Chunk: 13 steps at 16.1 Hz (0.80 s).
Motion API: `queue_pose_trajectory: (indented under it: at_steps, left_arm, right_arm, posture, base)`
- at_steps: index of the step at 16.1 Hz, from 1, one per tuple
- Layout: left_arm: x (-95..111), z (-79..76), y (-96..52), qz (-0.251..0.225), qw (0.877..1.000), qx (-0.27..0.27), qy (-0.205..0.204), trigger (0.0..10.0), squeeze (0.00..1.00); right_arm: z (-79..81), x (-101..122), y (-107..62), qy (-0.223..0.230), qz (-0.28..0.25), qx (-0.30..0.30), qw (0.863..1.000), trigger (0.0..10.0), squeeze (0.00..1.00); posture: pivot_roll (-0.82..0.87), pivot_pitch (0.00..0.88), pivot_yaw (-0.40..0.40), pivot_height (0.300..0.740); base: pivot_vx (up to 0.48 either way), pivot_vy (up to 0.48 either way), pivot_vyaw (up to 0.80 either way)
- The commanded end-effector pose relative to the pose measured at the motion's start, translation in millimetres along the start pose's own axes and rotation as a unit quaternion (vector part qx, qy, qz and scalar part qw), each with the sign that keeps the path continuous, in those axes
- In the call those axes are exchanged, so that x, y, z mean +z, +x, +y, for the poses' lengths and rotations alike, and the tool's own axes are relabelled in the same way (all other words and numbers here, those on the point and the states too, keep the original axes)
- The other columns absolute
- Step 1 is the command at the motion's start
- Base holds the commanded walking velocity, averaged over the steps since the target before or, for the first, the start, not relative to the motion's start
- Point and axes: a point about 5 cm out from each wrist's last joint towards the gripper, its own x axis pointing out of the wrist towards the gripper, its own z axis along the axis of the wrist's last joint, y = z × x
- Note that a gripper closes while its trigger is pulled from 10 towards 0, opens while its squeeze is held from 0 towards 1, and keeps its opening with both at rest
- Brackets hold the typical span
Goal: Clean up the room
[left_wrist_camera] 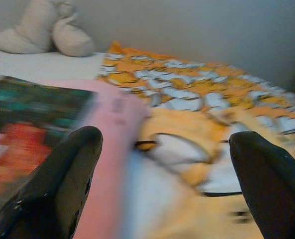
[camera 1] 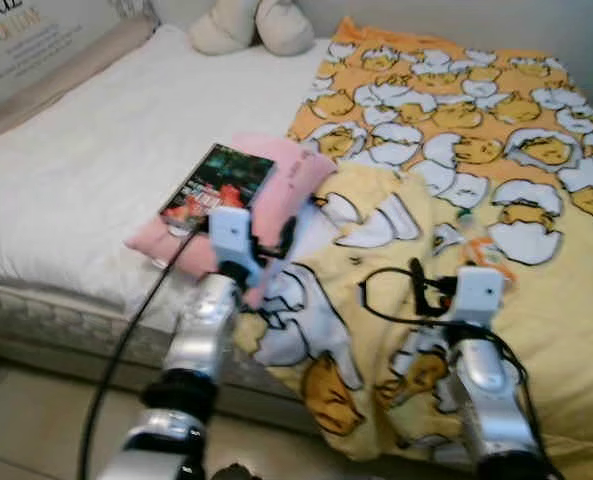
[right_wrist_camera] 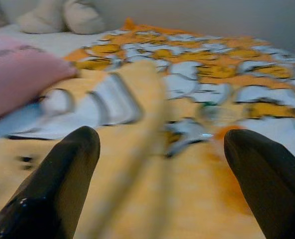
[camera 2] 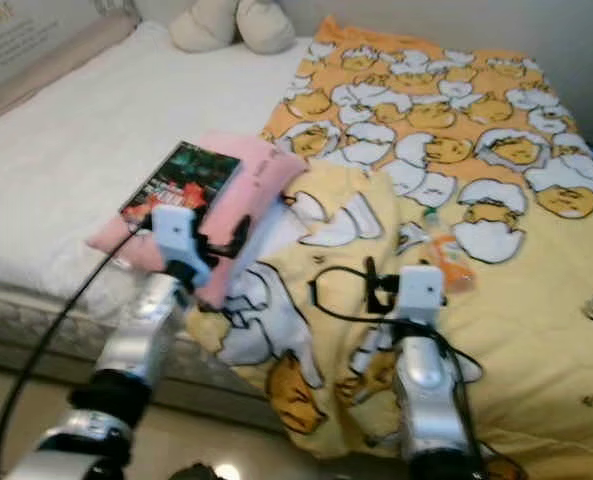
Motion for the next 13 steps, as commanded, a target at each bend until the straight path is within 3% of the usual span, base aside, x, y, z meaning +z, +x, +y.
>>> queue_pose_trajectory:
  at_steps: [1,8,13]
  left_arm:
    - [4.9,-2.6,0.0,-0.011,1.000,-0.009,0.007,10.0,0.00]
    - [5.9,-10.2,6.5,-0.006,0.999,-0.033,0.020,10.0,0.00]
    - [4.2,-4.5,13.3,0.014,0.999,-0.024,0.036,10.0,0.00]
  right_arm:
    - [-0.7,1.2,0.2,0.005,-0.003,-0.002,1.000,10.0,0.00]
    - [0.1,0.0,-2.2,-0.001,-0.002,0.003,1.000,10.0,0.00]
    - [0.2,-1.9,-4.2,-0.008,0.001,0.005,1.000,10.0,0.00]
  posture:
    - [0.02,0.000,0.028,0.740]
    - [0.00,0.000,0.032,0.740]
    - [-0.01,0.000,0.043,0.740]
  base:
    - [0.000,-0.472,0.00]
    - [0.000,-0.469,0.00]
    - [0.000,-0.455,0.00]
